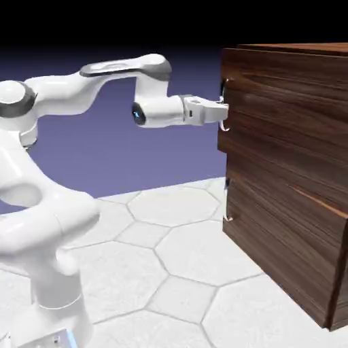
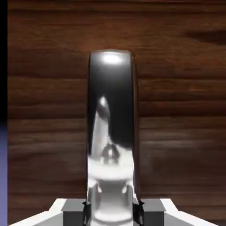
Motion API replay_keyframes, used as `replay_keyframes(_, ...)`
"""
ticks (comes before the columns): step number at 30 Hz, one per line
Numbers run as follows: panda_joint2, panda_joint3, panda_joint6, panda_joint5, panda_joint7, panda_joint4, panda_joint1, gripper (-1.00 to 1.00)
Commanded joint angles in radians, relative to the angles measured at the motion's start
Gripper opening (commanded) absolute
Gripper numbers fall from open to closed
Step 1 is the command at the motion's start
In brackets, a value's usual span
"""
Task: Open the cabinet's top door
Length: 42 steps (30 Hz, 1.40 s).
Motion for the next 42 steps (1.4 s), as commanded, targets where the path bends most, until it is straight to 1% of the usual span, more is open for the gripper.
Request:
replay_keyframes(1, 0.002, -0.024, -0.017, -0.012, -0.001, -0.032, 0.036, -1.0)
replay_keyframes(13, -0.049, -0.358, -0.217, -0.242, 0.043, -0.397, 0.471, -1.0)
replay_keyframes(19, -0.146, -0.57, -0.312, -0.444, 0.109, -0.579, 0.681, -1.0)
replay_keyframes(24, -0.258, -0.749, -0.383, -0.654, 0.185, -0.707, 0.812, -1.0)
replay_keyframes(32, -0.439, -1.007, -0.503, -1.002, 0.32, -0.842, 0.894, -1.0)
replay_keyframes(42, -0.59, -1.354, -0.736, -1.426, 0.439, -0.906, 0.828, -1.0)
